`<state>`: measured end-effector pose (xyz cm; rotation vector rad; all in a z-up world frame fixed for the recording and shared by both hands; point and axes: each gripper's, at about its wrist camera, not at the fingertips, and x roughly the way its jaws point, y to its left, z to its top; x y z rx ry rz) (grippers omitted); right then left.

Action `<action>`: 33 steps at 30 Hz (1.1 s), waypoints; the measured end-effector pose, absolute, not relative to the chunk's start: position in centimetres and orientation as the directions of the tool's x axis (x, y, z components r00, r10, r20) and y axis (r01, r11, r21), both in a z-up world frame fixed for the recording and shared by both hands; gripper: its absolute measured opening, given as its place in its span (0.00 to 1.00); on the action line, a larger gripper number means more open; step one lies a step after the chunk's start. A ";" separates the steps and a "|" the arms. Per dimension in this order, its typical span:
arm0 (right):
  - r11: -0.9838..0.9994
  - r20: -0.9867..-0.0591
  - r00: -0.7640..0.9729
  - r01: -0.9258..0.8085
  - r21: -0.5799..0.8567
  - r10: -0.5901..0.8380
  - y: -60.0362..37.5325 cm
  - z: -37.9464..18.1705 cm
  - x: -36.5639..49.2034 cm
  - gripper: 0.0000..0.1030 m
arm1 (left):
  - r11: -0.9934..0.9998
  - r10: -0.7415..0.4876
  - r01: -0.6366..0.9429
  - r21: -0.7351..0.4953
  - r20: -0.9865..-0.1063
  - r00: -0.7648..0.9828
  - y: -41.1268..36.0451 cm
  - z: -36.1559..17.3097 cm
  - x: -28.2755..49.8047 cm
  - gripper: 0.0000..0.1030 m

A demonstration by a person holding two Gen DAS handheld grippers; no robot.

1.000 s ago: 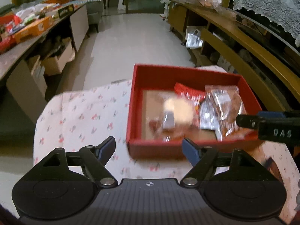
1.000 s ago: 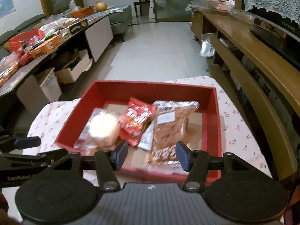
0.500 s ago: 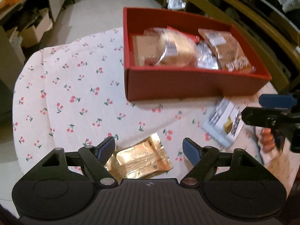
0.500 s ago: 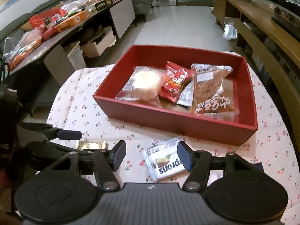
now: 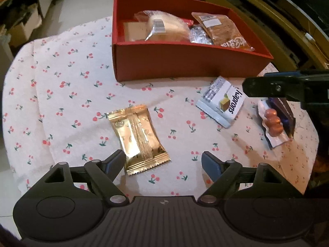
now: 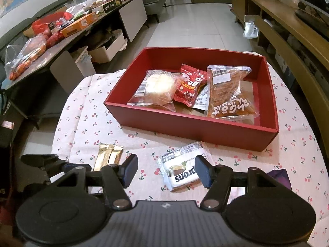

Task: Organize snacks
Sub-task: 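Move both tools back to the remaining snacks on the table, then grasp the gold pouch with the left tool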

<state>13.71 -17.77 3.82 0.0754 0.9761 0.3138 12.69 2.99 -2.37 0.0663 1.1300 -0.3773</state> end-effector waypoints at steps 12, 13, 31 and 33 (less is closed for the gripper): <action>0.961 -0.798 0.537 -0.173 0.214 0.274 -19.6 4.0 14.7 0.76 | 0.985 -0.070 0.170 0.004 -0.901 0.428 0.6 -3.3 15.0 0.62; 0.964 -0.798 0.540 -0.165 0.211 0.267 -19.9 4.0 14.8 0.76 | 0.983 -0.060 0.183 0.022 -0.900 0.431 0.3 -3.3 14.8 0.56; 0.971 -0.897 0.372 -0.081 0.223 0.237 -18.2 -1.2 18.3 0.77 | 0.973 -0.190 0.199 -0.115 -0.892 0.411 2.2 -2.1 12.8 0.45; 0.969 -0.901 0.357 -0.044 0.245 0.244 -18.4 -1.3 18.2 0.77 | 0.973 -0.197 0.195 -0.126 -0.893 0.405 2.5 -2.2 12.9 0.45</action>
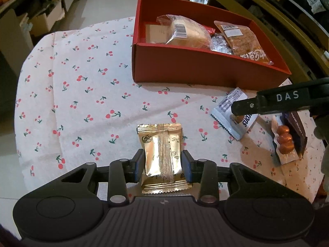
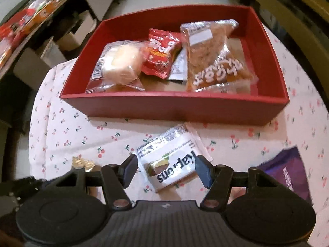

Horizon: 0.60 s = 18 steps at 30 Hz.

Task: Organize snacks
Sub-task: 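Grasp the gold pouch with the left tool, then grasp the white Kaprons wafer with the right tool while the left tool holds the gold pouch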

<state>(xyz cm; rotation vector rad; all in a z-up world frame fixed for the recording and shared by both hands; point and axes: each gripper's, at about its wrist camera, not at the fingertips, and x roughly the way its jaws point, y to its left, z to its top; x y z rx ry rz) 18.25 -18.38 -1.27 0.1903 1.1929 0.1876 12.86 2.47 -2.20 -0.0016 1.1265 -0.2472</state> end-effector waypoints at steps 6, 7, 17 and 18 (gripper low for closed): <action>0.937 -0.894 0.315 0.035 0.347 0.319 -18.9 -1.0 17.5 0.79 | 0.970 -0.213 0.196 -0.145 -0.893 0.395 2.7 -2.3 12.8 0.45; 0.930 -0.891 0.311 0.051 0.364 0.332 -18.8 -1.3 17.8 0.80 | 0.969 -0.217 0.196 -0.148 -0.893 0.394 2.7 -2.3 12.8 0.45; 0.977 -0.900 0.403 0.058 0.206 0.166 -15.6 -1.5 20.2 0.90 | 0.971 -0.204 0.200 -0.132 -0.894 0.400 2.6 -2.7 12.5 0.46; 0.985 -0.900 0.411 0.029 0.170 0.143 -15.2 -1.5 19.8 0.84 | 0.971 -0.201 0.204 -0.126 -0.894 0.402 2.5 -2.7 12.5 0.46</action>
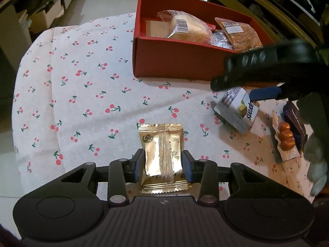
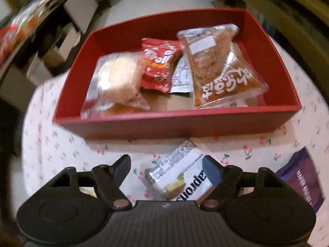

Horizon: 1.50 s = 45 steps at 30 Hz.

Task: Organize snacks
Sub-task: 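Grasp the white Kaprons wafer with the right tool while the left tool holds the gold pouch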

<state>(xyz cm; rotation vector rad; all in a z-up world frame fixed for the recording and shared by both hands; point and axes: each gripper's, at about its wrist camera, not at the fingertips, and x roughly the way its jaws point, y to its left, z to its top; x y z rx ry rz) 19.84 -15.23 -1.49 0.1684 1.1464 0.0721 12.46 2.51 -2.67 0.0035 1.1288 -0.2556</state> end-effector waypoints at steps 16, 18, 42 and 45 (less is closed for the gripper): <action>0.978 -0.928 0.310 -0.042 0.205 0.208 -18.7 -0.4 16.5 0.59 | 0.967 -0.217 0.216 -0.137 -0.887 0.408 2.2 -2.4 12.1 0.47; 0.955 -0.916 0.314 0.080 0.286 0.248 -19.6 -0.9 17.1 0.69 | 0.967 -0.216 0.214 -0.137 -0.886 0.411 2.1 -2.4 12.2 0.47; 0.997 -0.937 0.350 -0.077 -0.025 0.003 -14.4 -2.5 17.3 0.73 | 0.962 -0.221 0.238 -0.132 -0.887 0.405 2.2 -3.0 11.3 0.56; 0.989 -0.942 0.334 -0.142 -0.035 0.015 -15.5 -2.4 15.1 0.73 | 0.963 -0.229 0.229 -0.144 -0.885 0.406 2.5 -3.0 11.3 0.59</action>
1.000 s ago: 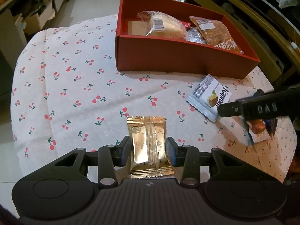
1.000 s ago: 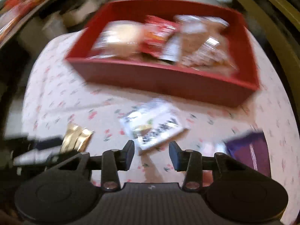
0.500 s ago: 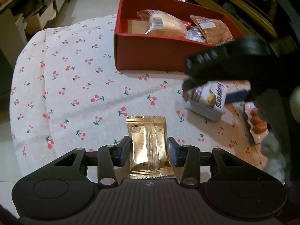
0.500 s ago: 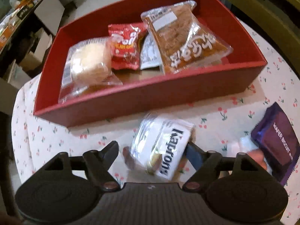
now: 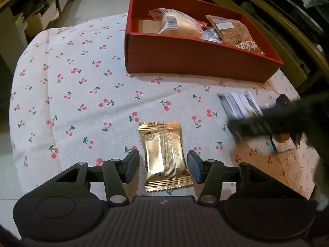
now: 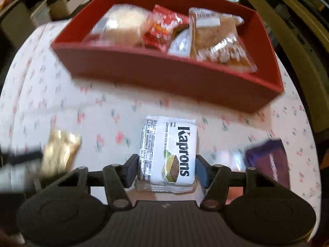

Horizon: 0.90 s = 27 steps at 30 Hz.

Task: Organize snacks
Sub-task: 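Grasp the white Kaprons wafer with the right tool while the left tool holds the gold pouch, then carry the gold pouch and Kaprons wafer over the red box with both tools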

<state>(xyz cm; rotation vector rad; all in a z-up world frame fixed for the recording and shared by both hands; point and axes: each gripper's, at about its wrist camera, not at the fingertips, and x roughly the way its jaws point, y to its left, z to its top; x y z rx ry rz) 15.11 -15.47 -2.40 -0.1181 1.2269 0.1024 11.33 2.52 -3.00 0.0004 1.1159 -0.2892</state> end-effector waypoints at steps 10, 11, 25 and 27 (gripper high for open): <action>0.986 -0.927 0.366 -0.164 0.024 0.084 -17.4 -2.6 12.4 0.82 | 0.980 -0.132 0.195 -0.049 -0.888 0.440 1.3 -3.7 11.6 0.85; 0.985 -0.925 0.370 -0.168 0.029 0.090 -17.5 -2.6 12.2 0.84 | 0.980 -0.115 0.197 -0.030 -0.891 0.440 1.0 -3.9 11.6 0.88; 0.978 -0.923 0.373 -0.208 0.021 0.099 -17.5 -2.5 11.5 0.73 | 0.986 -0.077 0.166 0.002 -0.880 0.468 0.4 -3.5 10.8 0.53; 0.973 -0.920 0.380 -0.232 0.007 0.097 -17.1 -2.3 11.0 0.73 | 0.985 -0.096 0.170 -0.019 -0.883 0.459 0.3 -3.3 10.8 0.46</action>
